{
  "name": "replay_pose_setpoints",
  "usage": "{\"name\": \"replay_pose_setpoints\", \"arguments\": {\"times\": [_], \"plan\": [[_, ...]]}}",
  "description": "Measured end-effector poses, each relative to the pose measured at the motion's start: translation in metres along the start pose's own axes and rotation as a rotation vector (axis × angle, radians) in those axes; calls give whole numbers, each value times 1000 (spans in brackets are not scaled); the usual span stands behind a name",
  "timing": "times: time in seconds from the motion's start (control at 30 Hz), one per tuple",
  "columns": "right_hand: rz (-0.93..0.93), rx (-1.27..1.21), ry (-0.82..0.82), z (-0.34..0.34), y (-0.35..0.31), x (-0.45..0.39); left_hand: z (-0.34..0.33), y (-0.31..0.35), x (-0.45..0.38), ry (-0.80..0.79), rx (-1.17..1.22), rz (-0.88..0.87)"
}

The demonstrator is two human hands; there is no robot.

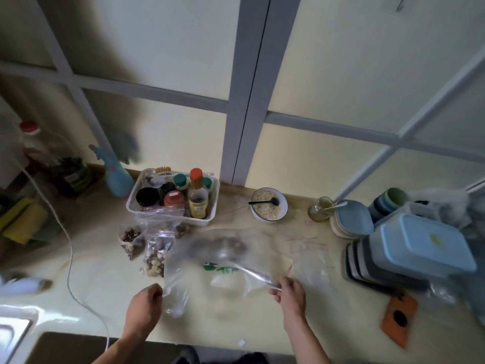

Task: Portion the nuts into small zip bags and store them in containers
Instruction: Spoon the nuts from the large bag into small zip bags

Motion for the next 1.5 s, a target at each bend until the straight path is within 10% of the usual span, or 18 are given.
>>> {"name": "replay_pose_setpoints", "arguments": {"times": [0.37, 0.57, 0.87, 1.5], "plan": [[86, 351, 81, 97, -30, -75, -86, 34, 45, -154, -54, 145], [425, 683, 59, 104, -50, -89, -137, 82, 64, -410, -100, 159], [822, 1076, -444, 43, -8, -74, -173, 140, 74, -373, 40, 103], [888, 723, -244, 65, -52, -78, -187, 195, 69, -306, 178, 62]]}}
Point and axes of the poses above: each hand's wrist, its own x-axis away from the middle knuckle, its own z-axis out of the back of the hand, y = z × x, the point moved 6 cm from there along -x, towards the middle knuckle, and after that the axes turned 2 degrees about -y, right-handed, at the moved point
